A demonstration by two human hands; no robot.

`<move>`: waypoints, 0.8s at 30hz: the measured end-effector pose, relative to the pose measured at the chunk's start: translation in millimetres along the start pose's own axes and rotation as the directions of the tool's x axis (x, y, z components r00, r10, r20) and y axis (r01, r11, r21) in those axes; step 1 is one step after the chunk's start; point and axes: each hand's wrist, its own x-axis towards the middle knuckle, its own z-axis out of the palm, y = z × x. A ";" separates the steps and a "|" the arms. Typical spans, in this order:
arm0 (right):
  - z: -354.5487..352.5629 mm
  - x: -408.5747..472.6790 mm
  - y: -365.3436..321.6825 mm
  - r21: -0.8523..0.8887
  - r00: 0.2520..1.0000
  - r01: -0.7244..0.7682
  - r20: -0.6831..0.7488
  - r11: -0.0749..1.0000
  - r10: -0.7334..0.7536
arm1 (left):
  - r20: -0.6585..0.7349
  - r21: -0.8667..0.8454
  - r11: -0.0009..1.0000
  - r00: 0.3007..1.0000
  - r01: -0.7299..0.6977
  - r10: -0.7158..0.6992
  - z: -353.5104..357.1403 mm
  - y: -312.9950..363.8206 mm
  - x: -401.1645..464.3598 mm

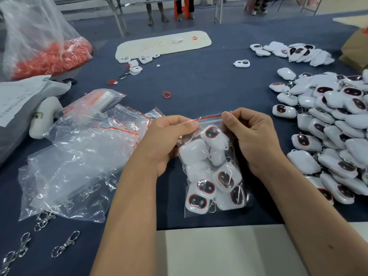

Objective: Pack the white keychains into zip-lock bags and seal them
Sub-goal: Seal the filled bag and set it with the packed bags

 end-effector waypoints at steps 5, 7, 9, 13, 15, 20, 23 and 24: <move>-1.1 0.8 0.3 -0.005 0.999 -0.032 0.024 0.999 0.032 | -0.062 0.140 0.978 0.984 -0.157 0.166 3.2 -4.7 2.7; -1.3 0.4 -0.1 -0.019 0.997 -0.033 0.062 0.999 0.034 | -0.070 0.204 0.952 0.966 -0.229 0.248 2.2 -6.0 4.6; -1.1 -0.1 0.6 -0.036 0.998 -0.020 0.064 0.999 0.023 | -0.078 0.302 0.909 0.943 -0.288 0.324 1.8 -8.1 7.4; 1.9 -0.8 2.3 -0.108 0.999 0.039 0.039 0.993 -0.035 | -0.040 0.497 0.776 0.883 -0.389 0.468 9.4 -10.8 9.7; 3.0 -1.7 1.7 -0.133 0.997 0.061 0.047 0.989 -0.056 | 0.029 0.543 0.720 0.867 -0.432 0.497 14.2 -10.7 8.7; 1.5 -2.7 -1.0 -0.128 0.993 0.099 0.074 0.987 -0.090 | 0.054 0.532 0.712 0.857 -0.459 0.513 20.0 -10.2 7.5; 3.3 -3.0 -2.8 -0.117 0.991 0.106 0.099 0.987 -0.095 | 0.054 0.548 0.700 0.855 -0.457 0.516 20.1 -9.9 7.1; 3.3 -3.1 -3.2 -0.118 0.991 0.107 0.099 0.987 -0.096 | 0.054 0.554 0.694 0.851 -0.460 0.522 19.7 -9.5 7.1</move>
